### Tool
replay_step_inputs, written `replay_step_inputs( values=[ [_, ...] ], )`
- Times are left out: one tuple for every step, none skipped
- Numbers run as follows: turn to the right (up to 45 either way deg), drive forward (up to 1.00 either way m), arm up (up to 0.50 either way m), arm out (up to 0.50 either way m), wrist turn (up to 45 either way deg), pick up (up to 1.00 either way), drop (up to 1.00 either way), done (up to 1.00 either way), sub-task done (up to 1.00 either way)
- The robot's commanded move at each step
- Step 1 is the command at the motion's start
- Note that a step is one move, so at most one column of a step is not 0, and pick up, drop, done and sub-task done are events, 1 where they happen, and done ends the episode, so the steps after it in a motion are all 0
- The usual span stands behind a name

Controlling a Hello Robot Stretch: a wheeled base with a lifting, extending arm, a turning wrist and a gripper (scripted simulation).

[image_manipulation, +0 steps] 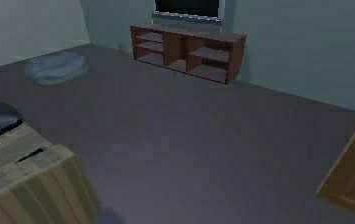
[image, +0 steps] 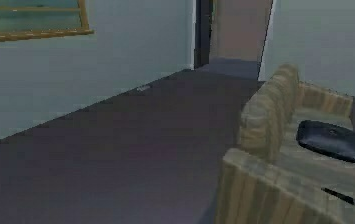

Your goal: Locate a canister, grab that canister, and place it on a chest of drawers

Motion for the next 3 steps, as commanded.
replay_step_inputs(
  values=[
    [-45.0,0.00,0.00,0.00,0.0,0.00,0.00,0.00,0.00],
    [-18.0,0.00,0.00,0.00,0.0,0.00,0.00,0.00,0.00],
    [0.0,0.80,0.00,0.00,0.0,0.00,0.00,0.00,0.00]
  ],
)
